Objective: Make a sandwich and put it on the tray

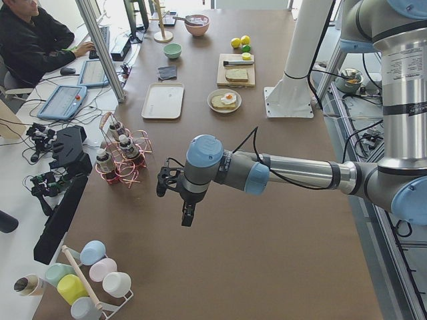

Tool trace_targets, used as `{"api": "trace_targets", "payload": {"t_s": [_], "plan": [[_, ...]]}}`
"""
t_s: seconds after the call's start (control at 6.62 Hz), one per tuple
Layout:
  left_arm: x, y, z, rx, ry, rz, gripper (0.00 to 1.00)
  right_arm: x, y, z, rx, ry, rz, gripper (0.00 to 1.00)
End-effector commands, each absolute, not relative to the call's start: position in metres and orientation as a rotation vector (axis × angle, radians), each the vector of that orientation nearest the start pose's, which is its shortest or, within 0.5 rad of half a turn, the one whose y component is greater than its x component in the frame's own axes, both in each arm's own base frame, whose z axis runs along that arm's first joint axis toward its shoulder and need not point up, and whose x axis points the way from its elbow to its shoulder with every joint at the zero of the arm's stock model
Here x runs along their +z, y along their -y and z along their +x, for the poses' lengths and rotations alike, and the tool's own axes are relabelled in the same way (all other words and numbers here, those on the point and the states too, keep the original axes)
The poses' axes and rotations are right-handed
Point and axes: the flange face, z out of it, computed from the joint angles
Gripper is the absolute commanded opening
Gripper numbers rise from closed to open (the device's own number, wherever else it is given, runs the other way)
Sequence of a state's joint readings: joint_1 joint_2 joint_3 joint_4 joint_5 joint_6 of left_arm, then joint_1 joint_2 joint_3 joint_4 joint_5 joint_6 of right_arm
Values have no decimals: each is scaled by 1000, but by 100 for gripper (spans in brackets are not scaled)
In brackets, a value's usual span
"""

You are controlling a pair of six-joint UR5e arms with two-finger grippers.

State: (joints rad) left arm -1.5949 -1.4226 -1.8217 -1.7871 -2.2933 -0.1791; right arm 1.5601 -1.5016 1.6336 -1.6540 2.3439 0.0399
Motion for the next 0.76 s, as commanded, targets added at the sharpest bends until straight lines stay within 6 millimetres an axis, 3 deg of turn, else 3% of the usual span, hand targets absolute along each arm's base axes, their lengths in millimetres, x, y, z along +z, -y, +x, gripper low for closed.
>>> {"api": "trace_targets", "payload": {"t_s": [0.0,0.6], "plan": [[582,444,-77,-75,-738,249,98,602,522,58,9,775,26,100],[578,445,-74,-65,-739,252,98,600,522,58,8,778,28,100]]}}
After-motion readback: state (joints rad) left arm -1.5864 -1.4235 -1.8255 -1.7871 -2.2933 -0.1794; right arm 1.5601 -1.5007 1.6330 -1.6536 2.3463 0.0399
